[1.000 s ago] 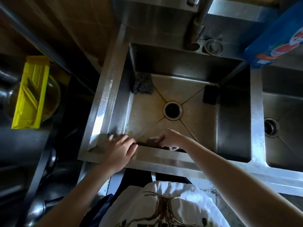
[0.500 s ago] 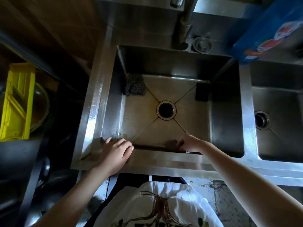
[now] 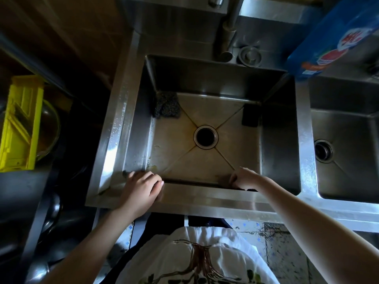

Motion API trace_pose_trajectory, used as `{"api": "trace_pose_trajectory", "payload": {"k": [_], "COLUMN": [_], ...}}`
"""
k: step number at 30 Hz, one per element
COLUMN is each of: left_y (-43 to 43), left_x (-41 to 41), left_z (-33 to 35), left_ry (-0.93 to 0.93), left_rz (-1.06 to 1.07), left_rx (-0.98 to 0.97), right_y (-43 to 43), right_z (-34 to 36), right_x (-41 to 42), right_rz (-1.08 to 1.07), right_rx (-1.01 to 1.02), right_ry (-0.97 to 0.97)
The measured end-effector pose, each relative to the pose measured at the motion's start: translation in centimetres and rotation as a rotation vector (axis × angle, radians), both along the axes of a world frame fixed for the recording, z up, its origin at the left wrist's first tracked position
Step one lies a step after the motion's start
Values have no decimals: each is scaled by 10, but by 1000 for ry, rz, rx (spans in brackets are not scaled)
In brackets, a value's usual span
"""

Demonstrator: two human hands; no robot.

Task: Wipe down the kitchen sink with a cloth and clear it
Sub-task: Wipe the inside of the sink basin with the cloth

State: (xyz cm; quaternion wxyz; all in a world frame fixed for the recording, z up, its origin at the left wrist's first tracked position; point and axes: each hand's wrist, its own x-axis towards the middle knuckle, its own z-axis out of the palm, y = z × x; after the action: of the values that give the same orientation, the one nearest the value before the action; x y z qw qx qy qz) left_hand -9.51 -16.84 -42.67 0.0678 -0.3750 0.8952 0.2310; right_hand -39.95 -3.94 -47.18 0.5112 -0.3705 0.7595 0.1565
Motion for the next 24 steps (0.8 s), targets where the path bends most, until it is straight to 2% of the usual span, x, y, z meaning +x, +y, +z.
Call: {"api": "trace_pose_trajectory", "payload": {"k": [6,12,19,24], "left_y": [-14,-40,-72,-101], "left_x": [30,63,76,70], "left_z": [2,-1,4,6], "left_ry": [42,143,119,122], "left_rz": [75,203,112,143], "left_rx": [-15,56,-159,-118], "right_y": [-52,-102,-142,-158], "right_z": [0,3,3,-3], "right_x": [63,125,181,192], "right_rz": [49,50,5,-182], "right_rx": [-91,-157,-234,-221], "right_ry": [-116,-176,-169,-332]}}
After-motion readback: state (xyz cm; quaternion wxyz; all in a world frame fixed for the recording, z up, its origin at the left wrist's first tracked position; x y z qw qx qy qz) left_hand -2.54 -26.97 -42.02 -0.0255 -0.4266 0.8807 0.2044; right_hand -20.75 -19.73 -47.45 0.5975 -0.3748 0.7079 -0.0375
